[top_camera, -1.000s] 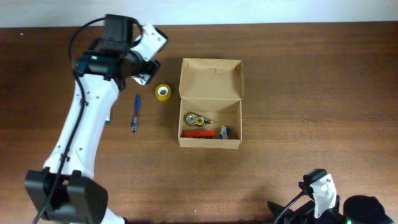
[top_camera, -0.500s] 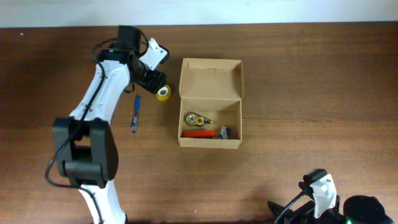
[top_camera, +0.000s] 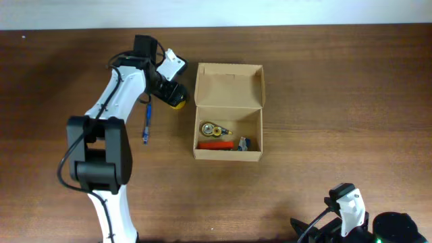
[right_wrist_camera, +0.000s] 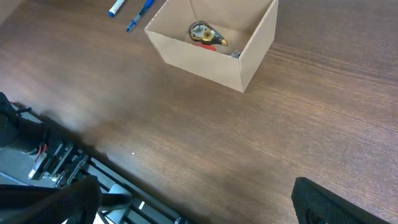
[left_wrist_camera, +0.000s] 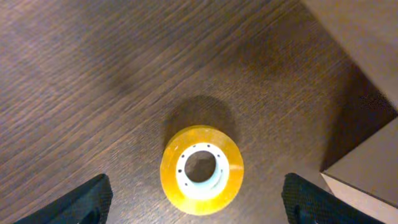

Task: Pack container
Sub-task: 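Lower the left gripper and grasp the clear tape roll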

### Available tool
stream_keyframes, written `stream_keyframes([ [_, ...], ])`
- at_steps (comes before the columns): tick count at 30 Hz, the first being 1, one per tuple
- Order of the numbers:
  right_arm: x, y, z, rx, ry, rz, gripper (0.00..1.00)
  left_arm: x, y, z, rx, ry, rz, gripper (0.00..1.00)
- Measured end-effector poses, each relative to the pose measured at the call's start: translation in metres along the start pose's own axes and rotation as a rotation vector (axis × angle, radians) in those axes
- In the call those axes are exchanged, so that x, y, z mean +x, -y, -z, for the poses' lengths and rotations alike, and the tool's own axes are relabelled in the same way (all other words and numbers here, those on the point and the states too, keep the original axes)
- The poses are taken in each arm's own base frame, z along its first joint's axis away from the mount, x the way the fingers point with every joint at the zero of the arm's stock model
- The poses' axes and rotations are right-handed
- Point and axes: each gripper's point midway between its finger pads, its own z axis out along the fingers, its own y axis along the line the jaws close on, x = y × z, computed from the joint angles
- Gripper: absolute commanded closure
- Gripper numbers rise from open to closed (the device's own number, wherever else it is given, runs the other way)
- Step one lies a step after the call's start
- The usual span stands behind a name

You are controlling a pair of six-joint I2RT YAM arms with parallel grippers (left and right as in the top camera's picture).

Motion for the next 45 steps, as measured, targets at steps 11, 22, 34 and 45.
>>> stream_keyframes([
  [11, 0.000, 0.000, 0.000, 0.000, 0.000, 0.000, 0.01, 0.001, -0.002, -0.018, -0.024, -0.017, -0.012, 0.03],
  [22, 0.000, 0.000, 0.000, 0.000, 0.000, 0.000, 0.01, -0.005, 0.001, -0.022, -0.083, -0.031, -0.050, 0.03],
  [34, 0.000, 0.000, 0.000, 0.000, 0.000, 0.000, 0.01, 0.001, -0.003, -0.035, -0.090, -0.052, -0.021, 0.03],
  [45, 0.000, 0.000, 0.000, 0.000, 0.000, 0.000, 0.01, 0.008, -0.005, -0.045, -0.089, -0.071, 0.004, 0.27],
])
